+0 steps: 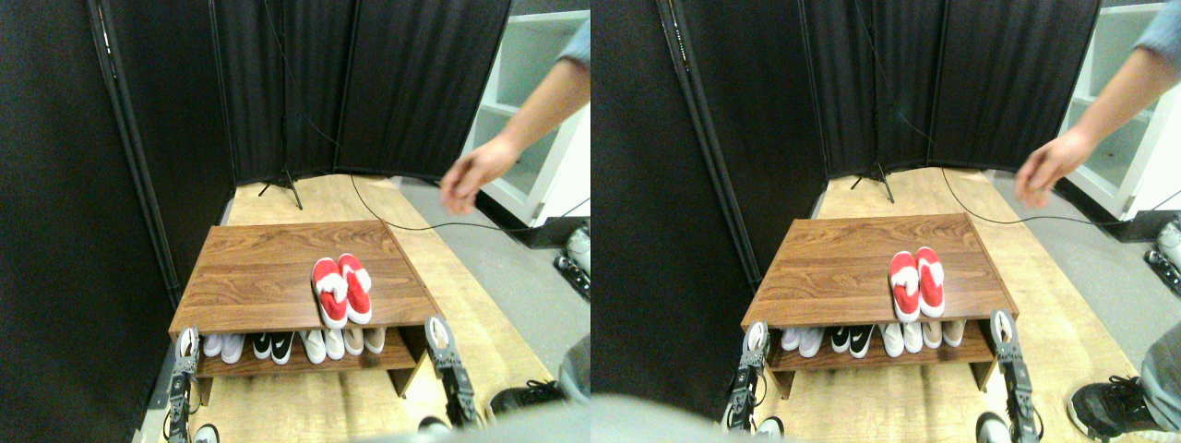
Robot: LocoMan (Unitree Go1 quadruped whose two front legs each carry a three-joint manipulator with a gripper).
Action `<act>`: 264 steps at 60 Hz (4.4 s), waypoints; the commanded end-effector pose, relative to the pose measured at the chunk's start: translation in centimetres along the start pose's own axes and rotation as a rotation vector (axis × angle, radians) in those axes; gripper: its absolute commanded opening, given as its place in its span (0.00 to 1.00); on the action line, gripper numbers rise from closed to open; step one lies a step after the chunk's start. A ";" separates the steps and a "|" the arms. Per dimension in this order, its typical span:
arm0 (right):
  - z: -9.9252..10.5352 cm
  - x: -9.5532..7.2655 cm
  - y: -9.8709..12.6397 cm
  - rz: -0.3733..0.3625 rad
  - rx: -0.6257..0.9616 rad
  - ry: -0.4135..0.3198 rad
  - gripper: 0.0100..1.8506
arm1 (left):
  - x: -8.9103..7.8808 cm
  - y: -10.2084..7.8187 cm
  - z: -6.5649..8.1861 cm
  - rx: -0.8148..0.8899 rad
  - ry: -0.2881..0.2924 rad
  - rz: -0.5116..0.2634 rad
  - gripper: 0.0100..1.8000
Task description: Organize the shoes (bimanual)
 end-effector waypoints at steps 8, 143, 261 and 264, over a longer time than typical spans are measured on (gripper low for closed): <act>-1.9 -1.7 0.5 0.046 0.049 0.066 0.00 | 0.1 -1.4 0.1 -0.003 -0.012 -0.046 0.02; -7.7 6.7 -1.7 -0.126 0.218 0.359 0.72 | -0.5 -1.4 -0.5 0.025 -0.046 -0.058 0.03; 2.0 7.8 0.7 0.148 -0.134 -0.018 0.00 | -1.1 -1.4 0.3 0.022 -0.058 -0.067 0.02; 1.5 8.6 0.5 0.127 -0.121 -0.021 0.00 | -1.1 -1.3 0.3 0.021 -0.059 -0.068 0.02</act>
